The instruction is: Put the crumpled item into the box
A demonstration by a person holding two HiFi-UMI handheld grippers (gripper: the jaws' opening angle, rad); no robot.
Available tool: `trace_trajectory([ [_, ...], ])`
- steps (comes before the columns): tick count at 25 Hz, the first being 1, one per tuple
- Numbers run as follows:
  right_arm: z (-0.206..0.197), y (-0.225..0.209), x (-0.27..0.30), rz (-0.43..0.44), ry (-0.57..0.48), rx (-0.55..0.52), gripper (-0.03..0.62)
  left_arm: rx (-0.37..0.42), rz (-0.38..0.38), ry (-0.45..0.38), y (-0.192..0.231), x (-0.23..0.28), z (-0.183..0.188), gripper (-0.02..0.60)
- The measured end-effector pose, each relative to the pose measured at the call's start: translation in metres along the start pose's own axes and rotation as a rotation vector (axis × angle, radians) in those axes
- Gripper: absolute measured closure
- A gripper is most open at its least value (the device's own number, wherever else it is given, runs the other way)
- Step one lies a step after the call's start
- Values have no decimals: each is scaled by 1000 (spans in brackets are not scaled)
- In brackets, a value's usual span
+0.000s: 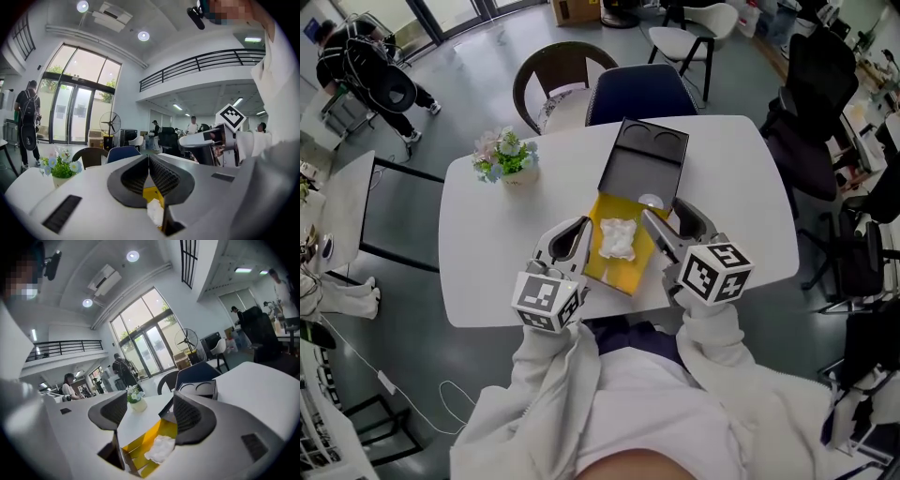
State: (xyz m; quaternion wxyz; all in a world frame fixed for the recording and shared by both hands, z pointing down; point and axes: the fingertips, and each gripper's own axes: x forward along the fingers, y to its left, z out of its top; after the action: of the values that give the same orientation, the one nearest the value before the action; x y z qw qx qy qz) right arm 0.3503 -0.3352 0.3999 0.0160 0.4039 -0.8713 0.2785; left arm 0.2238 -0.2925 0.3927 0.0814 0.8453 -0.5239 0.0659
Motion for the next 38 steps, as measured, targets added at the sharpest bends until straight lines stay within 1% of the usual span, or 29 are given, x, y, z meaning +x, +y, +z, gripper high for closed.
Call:
trace_trajectory([
  [5, 30, 1, -21, -13, -117, -86, 277, 20, -9, -37, -2, -5, 16, 558],
  [6, 34, 2, -25, -15, -133, -103, 281, 22, -12, -43, -3, -6, 18, 558],
  [7, 36, 2, -29, -20, -148, -118, 298, 24, -16, -47, -4, -7, 20, 558],
  [8, 37, 1, -34, -30, -163, -133, 344, 26, -20, -49, -6, -7, 21, 558],
  [10, 39, -2, -44, -53, -192, -168, 472, 32, -30, -50, -8, -8, 21, 558],
  [11, 39, -3, -49, -60, -203, -181, 510, 33, -34, -50, -9, -8, 20, 558],
  [12, 39, -4, -53, -62, -212, -189, 526, 33, -35, -49, -9, -9, 19, 558],
  [16, 32, -11, -67, -76, -230, -189, 543, 15, -38, -46, -7, -9, 15, 558],
  [18, 24, -18, -72, -108, -220, -194, 548, 7, -40, -43, -7, -10, 12, 558],
  [22, 7, -32, -78, -192, -168, -207, 556, -3, -43, -28, -8, -8, 3, 558],
  [25, 1, -35, -79, -217, -153, -223, 559, -17, -39, -22, -7, -7, -1, 558],
  [30, 2, -36, -73, -218, -147, -228, 559, -26, -29, -18, -3, -6, -5, 558],
  [34, -1, -32, -65, -196, -135, -215, 559, -35, -21, -14, 0, -8, -8, 558],
  [38, -1, -28, -58, -182, -125, -226, 559, -39, -12, -16, 4, -10, -9, 558],
])
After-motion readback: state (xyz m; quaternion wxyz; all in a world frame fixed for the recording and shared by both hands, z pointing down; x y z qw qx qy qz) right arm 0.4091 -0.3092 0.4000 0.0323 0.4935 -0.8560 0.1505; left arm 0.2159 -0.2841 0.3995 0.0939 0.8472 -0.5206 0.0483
